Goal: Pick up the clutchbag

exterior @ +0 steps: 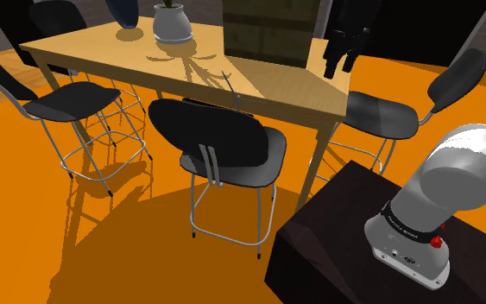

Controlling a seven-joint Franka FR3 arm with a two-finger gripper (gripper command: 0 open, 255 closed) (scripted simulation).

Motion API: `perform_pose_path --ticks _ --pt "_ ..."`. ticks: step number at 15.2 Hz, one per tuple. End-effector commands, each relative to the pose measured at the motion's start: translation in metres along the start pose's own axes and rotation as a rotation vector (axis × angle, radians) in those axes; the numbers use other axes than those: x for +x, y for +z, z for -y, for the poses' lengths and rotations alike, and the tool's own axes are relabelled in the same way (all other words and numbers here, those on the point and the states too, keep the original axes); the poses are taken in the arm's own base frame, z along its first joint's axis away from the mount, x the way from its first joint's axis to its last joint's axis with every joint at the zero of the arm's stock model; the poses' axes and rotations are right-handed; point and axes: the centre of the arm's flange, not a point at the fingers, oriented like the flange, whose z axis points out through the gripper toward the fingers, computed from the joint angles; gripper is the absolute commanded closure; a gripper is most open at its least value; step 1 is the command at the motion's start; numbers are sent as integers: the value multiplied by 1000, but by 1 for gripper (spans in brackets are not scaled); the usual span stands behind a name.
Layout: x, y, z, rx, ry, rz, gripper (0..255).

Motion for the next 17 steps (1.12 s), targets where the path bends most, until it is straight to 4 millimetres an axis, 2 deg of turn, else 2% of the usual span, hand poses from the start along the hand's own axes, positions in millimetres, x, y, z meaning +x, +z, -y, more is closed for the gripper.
perform_pose_path --ticks 1,9,17 --pt "0 0 0 0 0 0 0" --pt "87 38 36 -18 -134 -31 0" --pt "170 74 83 -36 -269 -62 0"
